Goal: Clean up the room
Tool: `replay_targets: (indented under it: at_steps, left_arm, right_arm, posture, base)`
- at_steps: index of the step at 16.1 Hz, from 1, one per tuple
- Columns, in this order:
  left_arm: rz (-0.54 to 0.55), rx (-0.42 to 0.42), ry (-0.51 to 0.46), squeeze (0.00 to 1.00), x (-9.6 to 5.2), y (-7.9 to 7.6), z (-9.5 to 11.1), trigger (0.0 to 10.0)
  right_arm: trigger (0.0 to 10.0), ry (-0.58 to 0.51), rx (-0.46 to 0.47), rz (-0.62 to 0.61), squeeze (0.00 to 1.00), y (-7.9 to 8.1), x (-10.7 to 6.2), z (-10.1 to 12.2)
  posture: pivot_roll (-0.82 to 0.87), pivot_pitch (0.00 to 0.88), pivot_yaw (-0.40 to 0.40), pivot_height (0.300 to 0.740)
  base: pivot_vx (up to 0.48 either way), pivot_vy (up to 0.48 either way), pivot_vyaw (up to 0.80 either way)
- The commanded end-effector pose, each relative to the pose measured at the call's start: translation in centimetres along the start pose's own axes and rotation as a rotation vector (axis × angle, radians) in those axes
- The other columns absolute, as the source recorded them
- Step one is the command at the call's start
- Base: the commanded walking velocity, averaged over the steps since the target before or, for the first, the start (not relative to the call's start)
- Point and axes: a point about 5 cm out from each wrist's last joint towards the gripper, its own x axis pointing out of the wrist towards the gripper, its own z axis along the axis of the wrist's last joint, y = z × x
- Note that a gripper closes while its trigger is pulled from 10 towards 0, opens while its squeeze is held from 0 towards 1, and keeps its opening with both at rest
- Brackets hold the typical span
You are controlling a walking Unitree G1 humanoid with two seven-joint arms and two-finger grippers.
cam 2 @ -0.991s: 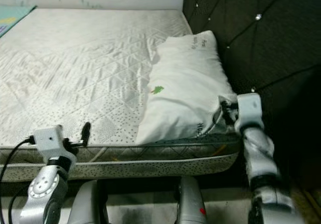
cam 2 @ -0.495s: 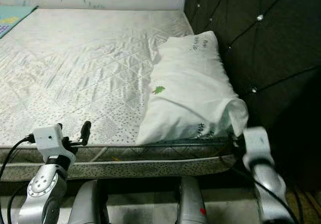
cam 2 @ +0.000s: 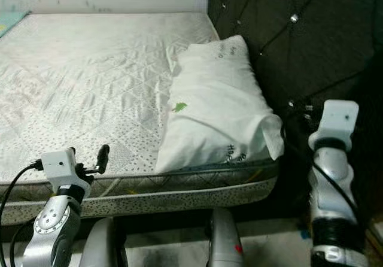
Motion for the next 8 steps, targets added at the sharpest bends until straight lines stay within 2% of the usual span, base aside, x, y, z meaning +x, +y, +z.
replay_targets:
  at_steps: [1, 3, 5, 7, 8]
  left_arm:
    - [0.012, 0.003, -0.007, 0.0, 0.0, 0.1, 0.1, 10.0]
    - [0.011, 0.0, -0.008, 0.0, 0.1, 0.0, 0.1, 10.0]
    - [-0.002, -0.003, -0.011, 0.0, 0.3, -0.3, 0.2, 10.0]
    - [-0.013, -0.007, -0.014, 0.0, 0.4, -0.6, 0.3, 10.0]
    - [-0.013, -0.006, -0.013, 0.0, 0.4, -0.6, 0.3, 10.0]
  right_arm:
    - [10.0, -0.076, 0.065, 0.063, 1.0, 1.9, 0.9, 2.7]
    - [10.0, -0.047, 0.187, 0.188, 1.0, 5.4, 0.5, 3.2]
    - [10.0, -0.008, 0.264, 0.345, 1.0, 9.1, -0.8, 2.9]
    - [10.0, 0.05, 0.289, 0.512, 1.0, 12.2, -2.7, 2.2]
    - [10.0, 0.077, 0.306, 0.525, 1.0, 12.8, -3.2, 1.8]
  posture:
    - [-0.07, 0.021, -0.005, 0.544]
    - [-0.07, 0.02, -0.003, 0.544]
    - [-0.07, 0.018, -0.002, 0.544]
    - [-0.06, 0.016, -0.002, 0.544]
    - [-0.06, 0.014, -0.003, 0.544]
  base:
    - [0.0, 0.0, 0.0]
    - [0.0, 0.0, 0.0]
    - [0.0, 0.0, 0.0]
    - [0.0, 0.0, 0.0]
    - [0.0, 0.0, 0.0]
